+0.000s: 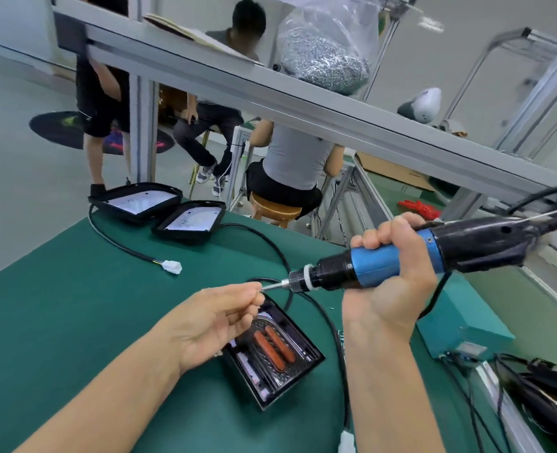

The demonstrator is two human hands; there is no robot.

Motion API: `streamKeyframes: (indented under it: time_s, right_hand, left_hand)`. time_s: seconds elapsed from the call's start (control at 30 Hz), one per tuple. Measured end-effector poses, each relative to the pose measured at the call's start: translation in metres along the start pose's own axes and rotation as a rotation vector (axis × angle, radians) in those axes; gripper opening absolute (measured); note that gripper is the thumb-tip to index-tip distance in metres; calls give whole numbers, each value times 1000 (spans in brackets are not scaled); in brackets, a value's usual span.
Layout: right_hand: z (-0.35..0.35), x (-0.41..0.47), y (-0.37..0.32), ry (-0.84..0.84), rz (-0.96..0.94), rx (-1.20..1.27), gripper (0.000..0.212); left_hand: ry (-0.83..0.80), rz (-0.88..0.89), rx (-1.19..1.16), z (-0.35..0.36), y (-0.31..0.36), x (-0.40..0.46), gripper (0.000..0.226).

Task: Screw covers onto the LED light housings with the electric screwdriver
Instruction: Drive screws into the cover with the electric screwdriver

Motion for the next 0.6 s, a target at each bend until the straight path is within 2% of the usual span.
streamKeyframes:
  time_s: [0.17,0.27,0.33,0.43,0.5,0.6]
  right_hand:
    - [10,-3,17,-25,36,-25,19]
    - [11,-3,25,-34,49,-26,18]
    - [10,-3,32,-46,58,-42,18]
    - [8,-5,44,-79,64,-129,18]
    - [6,-8,55,-96,63,-190,19]
    - [6,-15,73,-119,61,-282,20]
  left_hand:
    - [-16,52,31,-10,13,-4,17]
    - [27,118,136,-16,21,-6,12]
    - [137,230,240,-30,36,-7,7]
    - [376,470,518,-59,69,-18,17]
    - [438,565,664,-65,78,-25,17]
    - [490,602,833,-69,72,-25,14]
Point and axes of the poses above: each hand's wrist, its own x-axis towards the middle knuckle, its own z-axis out of the palm, y = z × x, the point moved 10 cm from there along x, towards the middle knuckle, and after that the axes turned 6 degrees about -x, right-handed, at the moved point
